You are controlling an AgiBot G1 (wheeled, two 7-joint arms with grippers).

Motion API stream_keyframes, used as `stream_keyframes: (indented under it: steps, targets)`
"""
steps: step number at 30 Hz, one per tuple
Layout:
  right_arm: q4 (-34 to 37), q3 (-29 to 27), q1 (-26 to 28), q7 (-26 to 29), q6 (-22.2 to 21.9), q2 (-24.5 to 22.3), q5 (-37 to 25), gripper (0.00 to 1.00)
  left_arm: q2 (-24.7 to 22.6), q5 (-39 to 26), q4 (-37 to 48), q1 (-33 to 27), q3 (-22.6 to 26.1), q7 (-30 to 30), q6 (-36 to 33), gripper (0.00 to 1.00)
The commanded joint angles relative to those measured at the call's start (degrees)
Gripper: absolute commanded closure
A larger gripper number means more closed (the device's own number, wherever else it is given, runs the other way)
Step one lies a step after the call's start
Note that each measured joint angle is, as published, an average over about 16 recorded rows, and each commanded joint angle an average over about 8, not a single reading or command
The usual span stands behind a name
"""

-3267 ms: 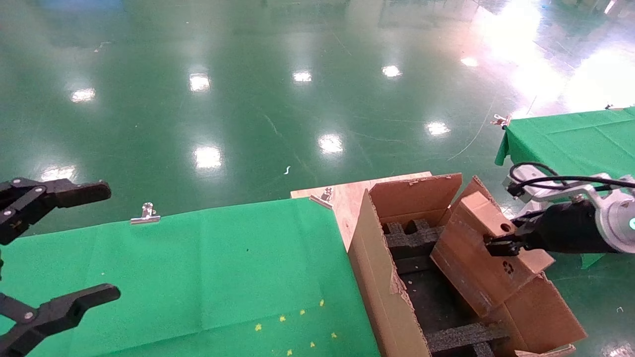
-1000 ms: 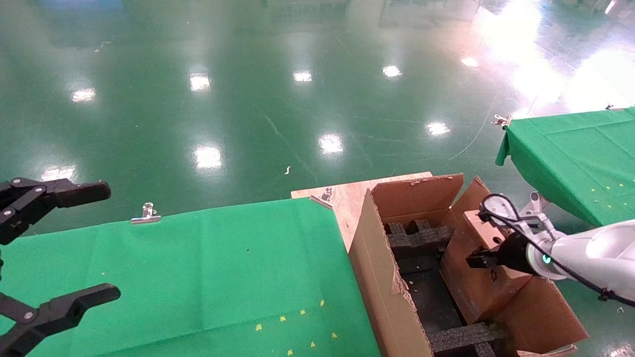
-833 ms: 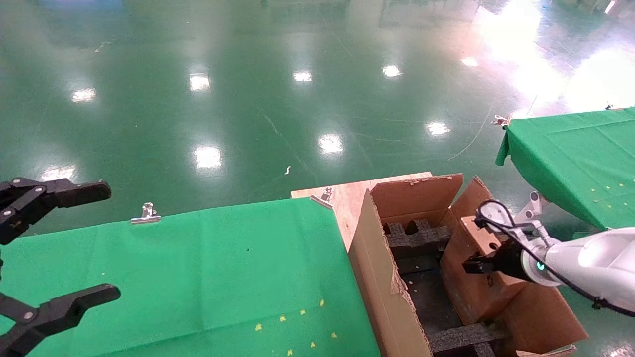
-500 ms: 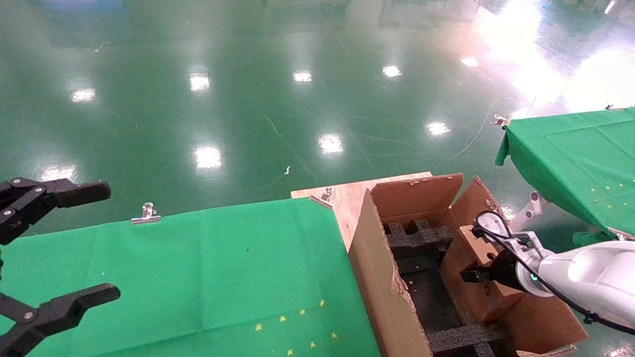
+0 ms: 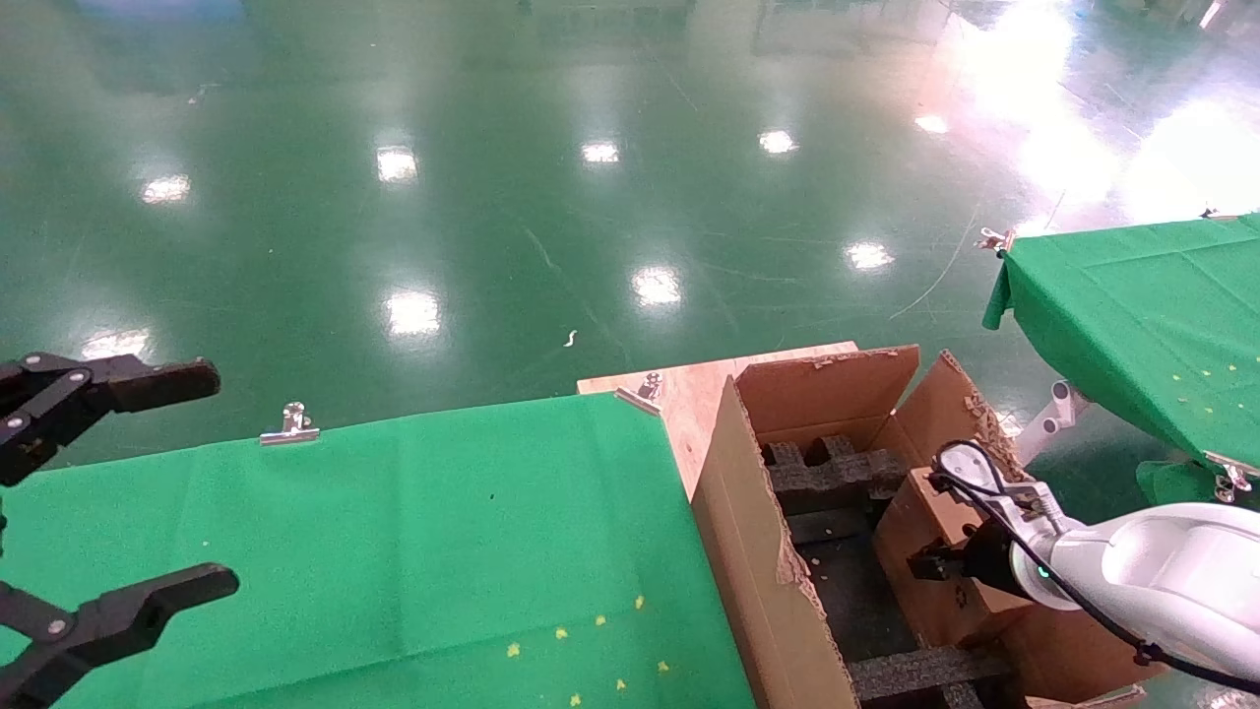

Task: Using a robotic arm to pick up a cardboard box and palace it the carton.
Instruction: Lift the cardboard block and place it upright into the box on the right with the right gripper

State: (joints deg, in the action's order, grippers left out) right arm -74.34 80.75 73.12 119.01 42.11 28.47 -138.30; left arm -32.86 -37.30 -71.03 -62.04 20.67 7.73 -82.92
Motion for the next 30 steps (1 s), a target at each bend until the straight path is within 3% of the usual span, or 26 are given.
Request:
stream_keyframes:
  steps: [1, 11, 19, 30]
  targets:
    - [0.6, 0.12, -0.36, 0.05, -0.43, 0.3, -0.01, 1.0, 0.0, 0.0, 0.0, 0.0, 0.0, 0.0, 0.0, 0.0]
    - [5.61, 1.29, -1.19, -4.24, -3.74, 2.5, 3.07, 0.97, 0.0, 0.0, 0.0, 0.0, 0.0, 0.0, 0.0, 0.0]
    - [7.68, 1.71, -1.58, -6.04, -5.18, 3.64, 4.47, 0.02, 0.0, 0.01, 0.01, 0.01, 0.0, 0.0, 0.01, 0.0]
    - [7.77, 1.84, -1.09, -6.79, -5.04, 3.62, 4.27, 0.0, 0.0, 0.01, 0.02, 0.01, -0.01, -0.01, 0.01, 0.0]
